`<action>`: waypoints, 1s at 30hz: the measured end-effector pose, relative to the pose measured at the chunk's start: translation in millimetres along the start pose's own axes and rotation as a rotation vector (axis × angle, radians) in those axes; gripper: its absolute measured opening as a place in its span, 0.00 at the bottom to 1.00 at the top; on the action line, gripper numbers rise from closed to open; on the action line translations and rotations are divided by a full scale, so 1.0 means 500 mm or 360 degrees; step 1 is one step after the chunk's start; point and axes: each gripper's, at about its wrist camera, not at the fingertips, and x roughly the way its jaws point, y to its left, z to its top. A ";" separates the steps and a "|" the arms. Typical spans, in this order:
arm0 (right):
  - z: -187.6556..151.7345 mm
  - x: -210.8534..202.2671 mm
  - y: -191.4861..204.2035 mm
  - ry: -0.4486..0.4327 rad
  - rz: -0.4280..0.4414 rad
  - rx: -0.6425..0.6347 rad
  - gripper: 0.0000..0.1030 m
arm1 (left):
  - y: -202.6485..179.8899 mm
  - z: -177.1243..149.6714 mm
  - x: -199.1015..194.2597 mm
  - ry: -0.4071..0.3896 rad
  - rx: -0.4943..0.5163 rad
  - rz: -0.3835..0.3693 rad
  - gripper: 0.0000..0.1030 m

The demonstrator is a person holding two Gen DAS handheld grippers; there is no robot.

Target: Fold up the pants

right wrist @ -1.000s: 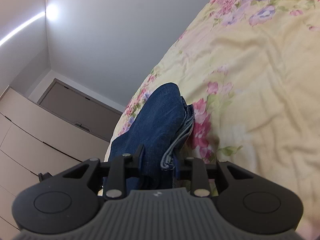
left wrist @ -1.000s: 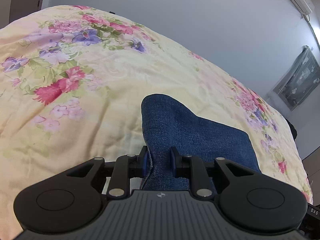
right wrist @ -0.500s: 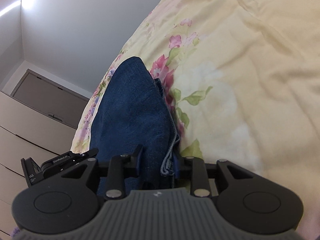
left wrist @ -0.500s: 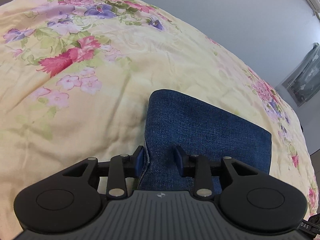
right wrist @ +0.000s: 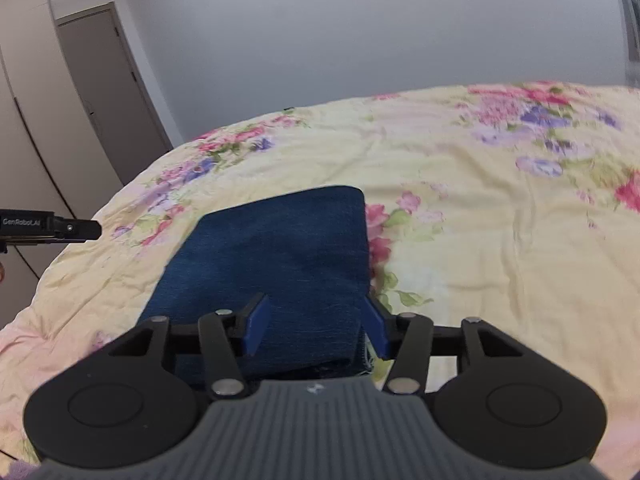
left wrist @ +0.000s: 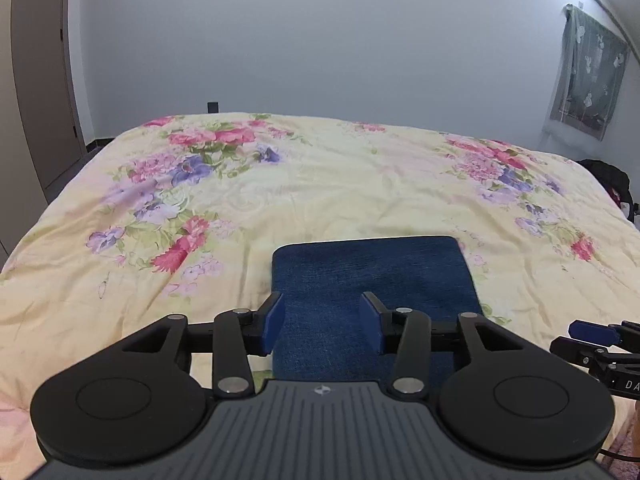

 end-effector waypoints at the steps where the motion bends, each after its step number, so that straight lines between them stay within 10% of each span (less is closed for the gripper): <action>1: 0.001 -0.026 0.016 -0.0028 0.0003 -0.0043 0.54 | -0.010 -0.009 -0.022 -0.0020 -0.0004 -0.0021 0.66; 12: -0.069 -0.238 0.118 -0.0206 -0.0066 -0.0320 0.65 | -0.095 -0.141 -0.171 -0.0144 0.0006 0.0237 0.77; 30: -0.155 -0.213 0.137 -0.0068 -0.0117 -0.0317 0.71 | -0.159 -0.254 -0.178 -0.0044 -0.0084 0.0354 0.86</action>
